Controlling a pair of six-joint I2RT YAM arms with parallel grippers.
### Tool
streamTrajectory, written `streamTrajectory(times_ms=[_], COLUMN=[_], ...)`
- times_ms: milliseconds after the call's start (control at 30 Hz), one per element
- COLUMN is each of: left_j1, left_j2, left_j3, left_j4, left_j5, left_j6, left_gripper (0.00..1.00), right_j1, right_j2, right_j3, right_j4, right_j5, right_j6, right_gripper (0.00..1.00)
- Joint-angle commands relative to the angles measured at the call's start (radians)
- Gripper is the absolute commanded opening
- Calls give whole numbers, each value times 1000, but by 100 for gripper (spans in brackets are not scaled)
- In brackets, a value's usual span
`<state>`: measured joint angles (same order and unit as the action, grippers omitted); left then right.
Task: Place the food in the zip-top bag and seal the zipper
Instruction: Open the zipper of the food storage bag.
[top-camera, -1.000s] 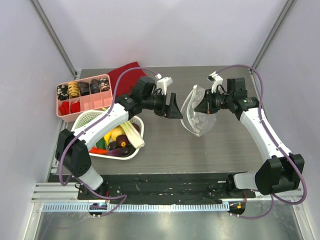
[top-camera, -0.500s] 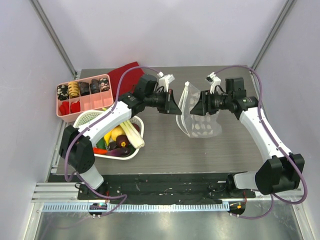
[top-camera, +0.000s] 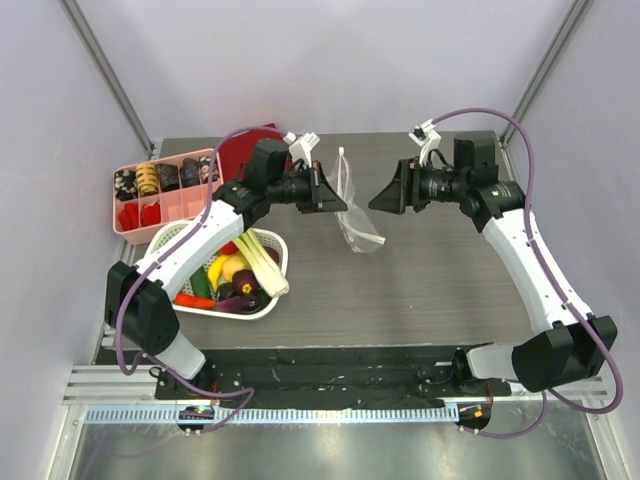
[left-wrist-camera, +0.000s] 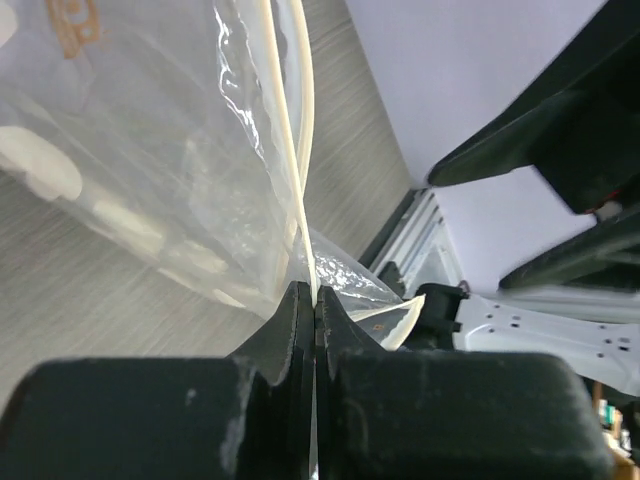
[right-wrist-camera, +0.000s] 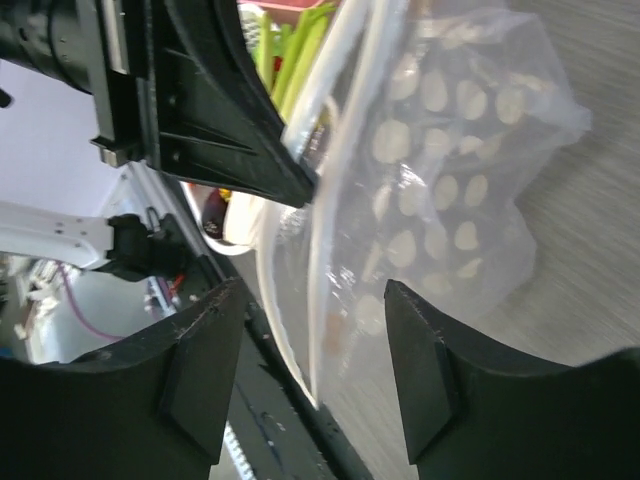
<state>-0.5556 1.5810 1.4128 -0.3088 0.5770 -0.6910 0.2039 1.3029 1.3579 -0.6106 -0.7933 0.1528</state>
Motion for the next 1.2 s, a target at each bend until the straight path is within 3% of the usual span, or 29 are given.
streamTrajectory(times_ms=[0,167,300,500,733,1033,1167], left_j1=[-4,-10,-32,-36,-46,-58,-90], left_j2=[-19,-6,-12,-22,-45,-61,-56], left_j3=[-5,-40,-60,-61,-66,-48,-17], left_j4=[128,284,306,269,240,191,122], left_j5=[44,99,119,95,96,69,18], left_j6=[-140,-240,-202,-144,-55,18,118], left_gripper=[0,0,0,0,0,0,0], right_j1=[48,104,111,109,107,106,104], right_j2=[35,78,108,96,90,94,107], right_j3=[-17,-14,0,33,49,44,61], right_j4=[133,129,178,222,232,236,221], right_j5=[-84,-23,-27,-3,91,241,273], right_j6=[140,128,186,238,286,310,312], right_gripper=[67,63,55,61,61,49,48])
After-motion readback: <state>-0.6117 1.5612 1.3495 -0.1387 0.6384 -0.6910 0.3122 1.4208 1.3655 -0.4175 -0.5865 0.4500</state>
